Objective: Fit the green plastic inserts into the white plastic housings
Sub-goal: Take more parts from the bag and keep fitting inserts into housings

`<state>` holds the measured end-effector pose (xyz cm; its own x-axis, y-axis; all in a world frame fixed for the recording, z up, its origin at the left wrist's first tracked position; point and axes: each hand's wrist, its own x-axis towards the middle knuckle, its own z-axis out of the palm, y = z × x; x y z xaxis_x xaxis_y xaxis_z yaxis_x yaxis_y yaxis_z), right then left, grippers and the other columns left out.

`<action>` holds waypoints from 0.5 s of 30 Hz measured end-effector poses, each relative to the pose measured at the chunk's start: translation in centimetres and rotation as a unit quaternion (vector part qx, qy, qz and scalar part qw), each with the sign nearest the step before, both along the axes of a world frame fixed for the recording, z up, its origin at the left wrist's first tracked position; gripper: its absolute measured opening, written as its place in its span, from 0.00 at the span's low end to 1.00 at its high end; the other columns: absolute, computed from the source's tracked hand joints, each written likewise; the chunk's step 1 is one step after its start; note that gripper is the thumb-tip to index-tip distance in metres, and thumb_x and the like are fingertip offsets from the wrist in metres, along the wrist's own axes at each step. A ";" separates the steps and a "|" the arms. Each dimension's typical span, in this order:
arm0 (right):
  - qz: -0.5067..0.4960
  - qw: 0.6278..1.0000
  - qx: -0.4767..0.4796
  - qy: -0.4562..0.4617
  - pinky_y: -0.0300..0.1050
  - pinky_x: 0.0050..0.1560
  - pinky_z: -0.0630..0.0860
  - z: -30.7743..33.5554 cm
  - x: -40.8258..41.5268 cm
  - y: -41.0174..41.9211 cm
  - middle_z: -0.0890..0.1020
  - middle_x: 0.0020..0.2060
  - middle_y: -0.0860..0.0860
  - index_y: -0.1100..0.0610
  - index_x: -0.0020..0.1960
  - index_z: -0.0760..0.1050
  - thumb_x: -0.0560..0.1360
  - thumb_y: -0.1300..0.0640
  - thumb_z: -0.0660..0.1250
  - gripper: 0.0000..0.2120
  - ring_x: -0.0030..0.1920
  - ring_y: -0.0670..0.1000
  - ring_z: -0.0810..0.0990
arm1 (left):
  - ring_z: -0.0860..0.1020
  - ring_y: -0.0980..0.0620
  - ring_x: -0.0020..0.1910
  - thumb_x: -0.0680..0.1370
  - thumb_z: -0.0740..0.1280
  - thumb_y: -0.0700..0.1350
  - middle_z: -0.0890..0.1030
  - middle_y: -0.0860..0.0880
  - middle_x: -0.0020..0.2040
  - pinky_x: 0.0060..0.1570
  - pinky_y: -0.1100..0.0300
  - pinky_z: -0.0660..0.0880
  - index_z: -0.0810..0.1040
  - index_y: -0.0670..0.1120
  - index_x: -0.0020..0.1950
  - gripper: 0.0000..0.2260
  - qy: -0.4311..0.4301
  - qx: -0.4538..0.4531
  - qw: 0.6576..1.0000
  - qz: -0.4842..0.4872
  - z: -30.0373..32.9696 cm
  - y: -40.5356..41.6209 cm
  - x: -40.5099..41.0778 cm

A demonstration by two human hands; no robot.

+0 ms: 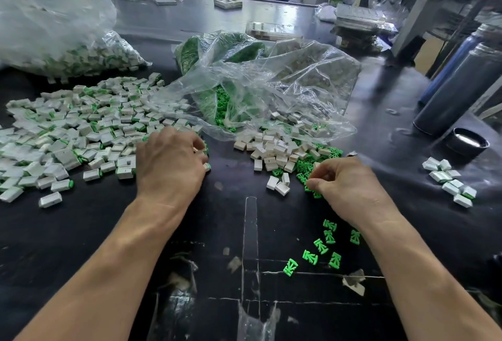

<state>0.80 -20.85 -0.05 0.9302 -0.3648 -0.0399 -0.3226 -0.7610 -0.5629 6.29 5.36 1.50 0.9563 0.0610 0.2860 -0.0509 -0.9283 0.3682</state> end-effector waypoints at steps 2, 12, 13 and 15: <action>-0.002 1.000 -0.017 0.015 0.51 0.52 0.82 0.2 -0.1 0.1 0.83 0.36 0.41 0.44 0.38 0.82 0.71 0.46 0.79 0.08 0.42 0.47 0.82 | 0.79 0.47 0.53 0.76 0.76 0.48 0.81 0.51 0.50 0.58 0.47 0.75 0.84 0.53 0.51 0.05 -0.016 -0.061 0.996 -0.062 -0.1 -1.0 -0.8; -0.018 0.997 -0.053 0.053 0.49 0.54 0.79 0.7 -0.2 1.3 0.84 0.43 0.44 0.46 0.43 0.81 0.73 0.41 0.77 0.10 0.49 0.50 0.82 | 0.77 0.50 0.58 0.80 0.70 0.51 0.78 0.54 0.56 0.63 0.52 0.72 0.81 0.55 0.64 0.12 0.091 -0.086 0.963 -0.239 -2.1 -6.6 -3.2; -0.018 0.997 -0.056 0.052 0.48 0.53 0.78 0.7 -0.2 1.3 0.84 0.44 0.44 0.45 0.43 0.81 0.73 0.42 0.76 0.09 0.49 0.50 0.81 | 0.77 0.50 0.58 0.80 0.71 0.50 0.78 0.54 0.55 0.63 0.52 0.72 0.82 0.55 0.63 0.12 0.093 -0.082 0.964 -0.237 -2.2 -6.7 -3.1; -0.015 0.997 -0.059 0.050 0.47 0.52 0.76 0.8 -0.1 1.5 0.83 0.45 0.44 0.45 0.43 0.80 0.73 0.42 0.76 0.08 0.50 0.50 0.81 | 0.76 0.51 0.56 0.79 0.72 0.49 0.77 0.55 0.53 0.61 0.53 0.72 0.83 0.55 0.60 0.10 0.096 -0.090 0.964 -0.231 -2.3 -6.7 -3.0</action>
